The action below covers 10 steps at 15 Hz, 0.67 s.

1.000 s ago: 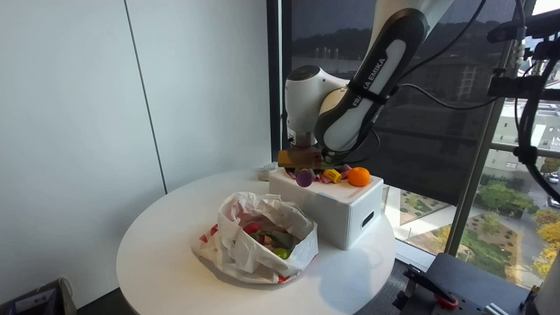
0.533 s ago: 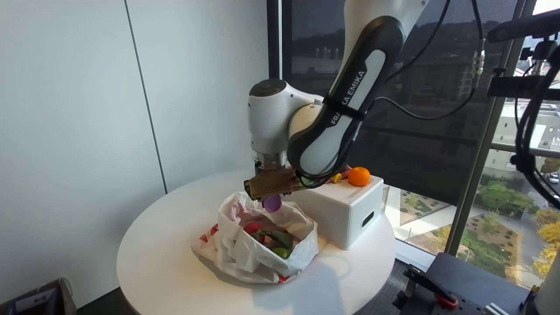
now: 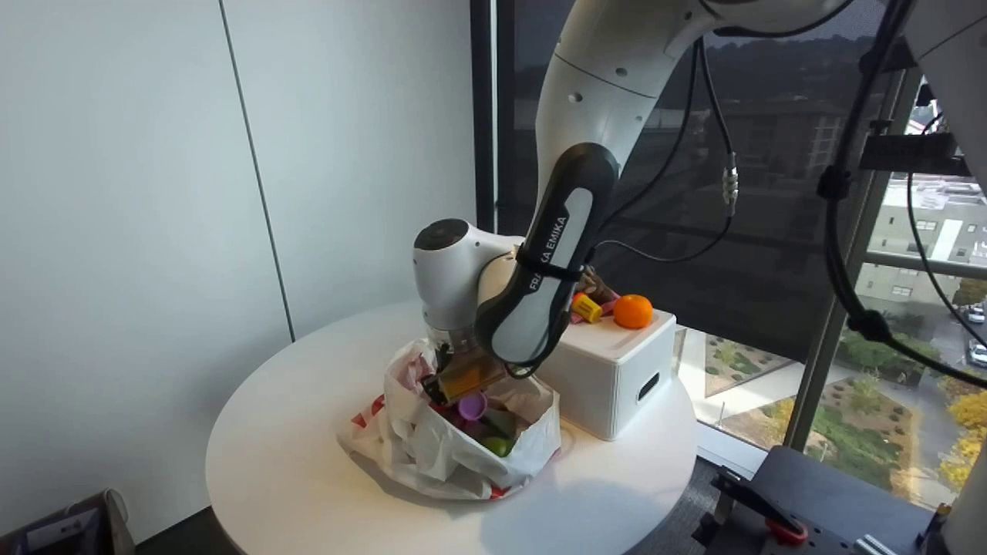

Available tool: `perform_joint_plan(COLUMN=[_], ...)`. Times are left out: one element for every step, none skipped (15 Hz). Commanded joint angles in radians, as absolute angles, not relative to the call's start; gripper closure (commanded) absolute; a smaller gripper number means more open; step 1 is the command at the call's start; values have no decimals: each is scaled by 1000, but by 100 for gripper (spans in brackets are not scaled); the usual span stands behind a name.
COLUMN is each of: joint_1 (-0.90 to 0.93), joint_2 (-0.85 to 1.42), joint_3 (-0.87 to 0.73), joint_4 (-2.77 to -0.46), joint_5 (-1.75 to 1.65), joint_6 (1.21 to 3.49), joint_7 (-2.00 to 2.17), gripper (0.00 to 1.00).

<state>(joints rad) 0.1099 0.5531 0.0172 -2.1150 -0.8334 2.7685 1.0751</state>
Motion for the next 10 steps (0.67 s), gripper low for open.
perform_joint_plan(joint_1=[100, 84, 74, 80, 101, 125, 141, 149, 148, 144], joint_2=[547, 517, 474, 440, 391, 347, 313, 279, 246, 223], joint_3=[19, 28, 29, 12, -33, -87, -134, -176, -212, -245], joint_4=[-2097, -2119, -2149, -2167, -2192, -2213, -2226, -2238, -2250, -2257], joint_5=[-723, -670, -603, -551, -519, -504, -500, -504, -516, -541], joint_6=[2798, 2795, 2770, 2758, 2746, 2737, 2729, 2712, 2696, 2687], joint_7=[924, 875, 819, 785, 785, 808, 837, 861, 890, 924], gripper=[17, 8, 1, 0, 0, 0, 0, 0, 0, 0])
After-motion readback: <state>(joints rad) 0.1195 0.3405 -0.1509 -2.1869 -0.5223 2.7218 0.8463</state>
